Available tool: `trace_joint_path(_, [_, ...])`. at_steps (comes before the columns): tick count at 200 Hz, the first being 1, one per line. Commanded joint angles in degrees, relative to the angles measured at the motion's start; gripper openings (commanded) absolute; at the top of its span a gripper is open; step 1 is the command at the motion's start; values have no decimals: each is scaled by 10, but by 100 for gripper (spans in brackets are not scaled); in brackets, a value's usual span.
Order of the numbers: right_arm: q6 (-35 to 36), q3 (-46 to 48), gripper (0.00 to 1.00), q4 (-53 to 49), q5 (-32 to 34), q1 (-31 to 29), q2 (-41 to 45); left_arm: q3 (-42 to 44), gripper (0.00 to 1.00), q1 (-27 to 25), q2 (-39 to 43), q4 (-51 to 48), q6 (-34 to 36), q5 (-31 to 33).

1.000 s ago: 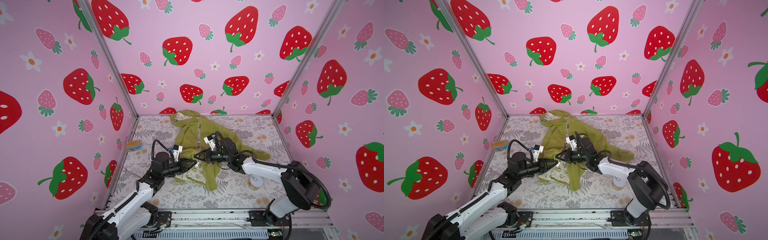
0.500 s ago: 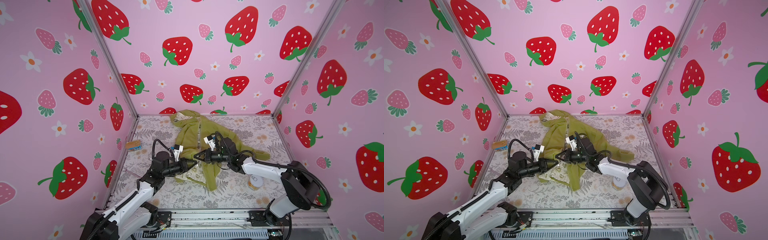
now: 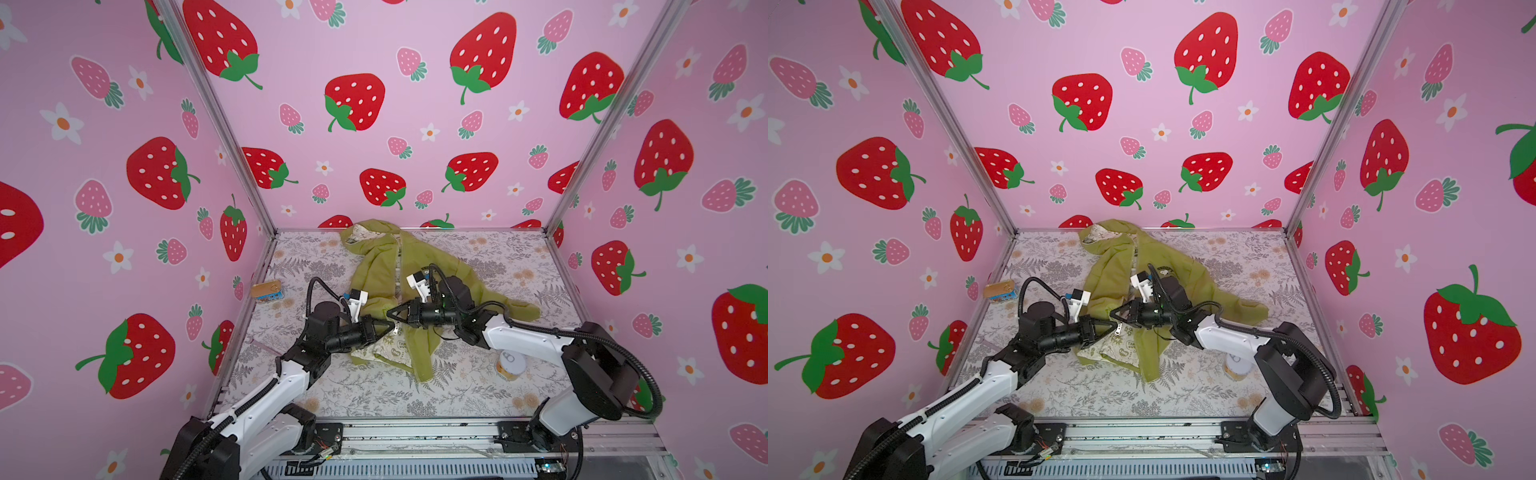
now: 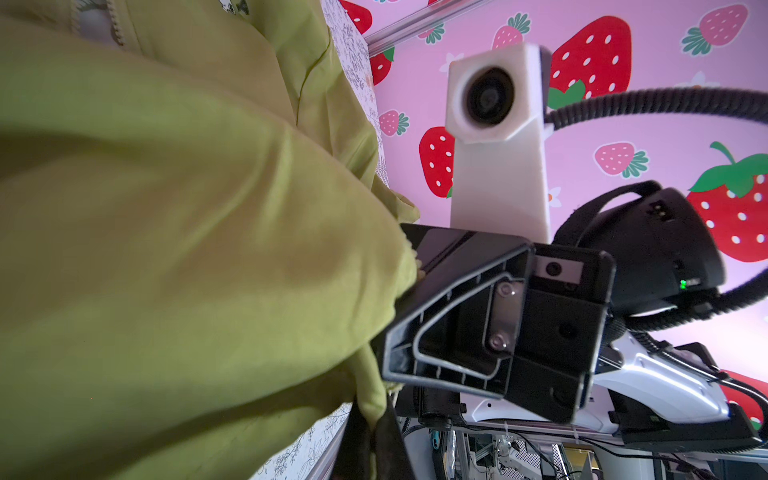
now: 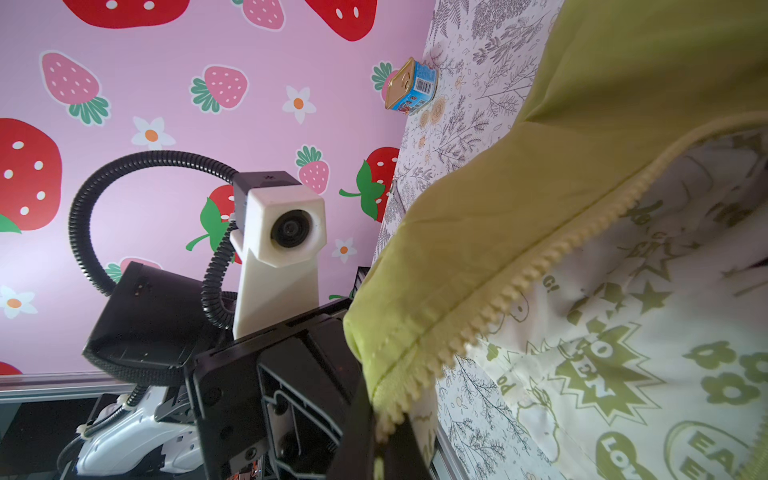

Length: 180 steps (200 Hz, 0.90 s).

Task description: Zip up the jacket

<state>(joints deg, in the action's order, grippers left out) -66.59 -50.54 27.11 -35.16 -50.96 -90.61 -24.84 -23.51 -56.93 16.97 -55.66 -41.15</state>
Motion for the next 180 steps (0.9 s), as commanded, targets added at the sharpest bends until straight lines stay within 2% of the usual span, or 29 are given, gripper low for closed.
trace_joint_path(1, [32,-9,20,-35,19,2,27,-12,0,2,-5,41,8,-10])
trace_joint_path(20, [52,10,44,-61,42,16,53,-3,0,1,-10,55,11,-10])
trace_joint_path(36, [74,32,59,-93,77,26,90,4,0,2,-13,67,12,-12])
trace_joint_path(48, [93,46,64,-128,106,33,119,8,0,2,-16,76,13,-11])
trace_joint_path(65, [126,60,65,-192,147,38,160,10,0,2,-19,79,11,-8])
trace_joint_path(84, [165,72,58,-271,189,38,193,6,0,2,-15,67,18,-2])
trace_joint_path(107, [194,101,54,-334,188,35,215,3,0,2,-11,43,28,1])
trace_joint_path(127, [207,126,58,-371,190,21,225,13,0,2,-12,39,29,5])
trace_joint_path(155, [192,164,63,-370,184,-5,228,32,0,2,-18,49,22,15])
trace_joint_path(180, [126,219,64,-298,167,-37,232,37,0,2,-32,66,14,11])
